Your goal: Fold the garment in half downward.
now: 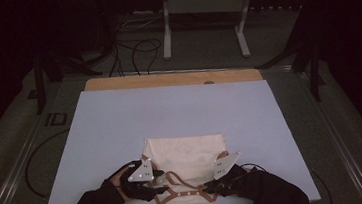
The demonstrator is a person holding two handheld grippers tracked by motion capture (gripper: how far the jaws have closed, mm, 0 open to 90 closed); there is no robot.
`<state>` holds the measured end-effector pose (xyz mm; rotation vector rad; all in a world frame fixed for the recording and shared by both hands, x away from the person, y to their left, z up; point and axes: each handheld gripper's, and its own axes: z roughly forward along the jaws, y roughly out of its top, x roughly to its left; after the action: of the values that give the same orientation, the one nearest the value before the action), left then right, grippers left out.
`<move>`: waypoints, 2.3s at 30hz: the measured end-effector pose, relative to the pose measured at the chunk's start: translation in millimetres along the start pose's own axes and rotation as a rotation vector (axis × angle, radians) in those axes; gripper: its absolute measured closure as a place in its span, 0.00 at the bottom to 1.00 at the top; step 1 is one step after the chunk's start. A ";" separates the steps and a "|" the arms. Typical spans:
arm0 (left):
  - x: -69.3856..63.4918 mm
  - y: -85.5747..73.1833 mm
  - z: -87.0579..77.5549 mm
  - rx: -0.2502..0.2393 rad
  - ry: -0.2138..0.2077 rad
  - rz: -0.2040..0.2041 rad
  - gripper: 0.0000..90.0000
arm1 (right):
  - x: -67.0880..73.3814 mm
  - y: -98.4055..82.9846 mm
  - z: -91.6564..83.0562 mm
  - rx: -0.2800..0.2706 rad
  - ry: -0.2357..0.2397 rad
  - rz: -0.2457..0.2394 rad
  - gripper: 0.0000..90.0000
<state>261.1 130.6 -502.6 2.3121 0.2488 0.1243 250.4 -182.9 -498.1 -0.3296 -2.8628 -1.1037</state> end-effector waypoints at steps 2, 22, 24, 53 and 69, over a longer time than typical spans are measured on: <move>2.3 -0.4 0.4 -0.009 0.005 -0.019 0.51 | 0.6 0.3 0.2 -0.001 0.009 -0.013 0.92; 16.9 9.4 -1.0 -0.018 0.011 -0.002 0.52 | 0.3 0.6 -2.8 -0.013 0.007 -0.017 0.92; 19.1 9.6 0.2 -0.004 0.005 -0.001 0.50 | 0.2 0.5 -2.9 -0.014 0.008 -0.017 0.92; 2.2 1.8 -10.4 0.031 -0.216 0.056 0.96 | 7.5 -1.1 -4.8 -0.017 0.028 -0.008 0.91; -16.3 -17.3 -6.0 0.095 -0.297 0.072 0.79 | 16.7 -5.7 5.7 0.012 0.098 -0.001 0.71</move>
<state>241.8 142.9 -511.4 2.3973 0.0208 -0.1990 233.0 -180.2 -504.0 -0.2654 -2.7832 -1.0708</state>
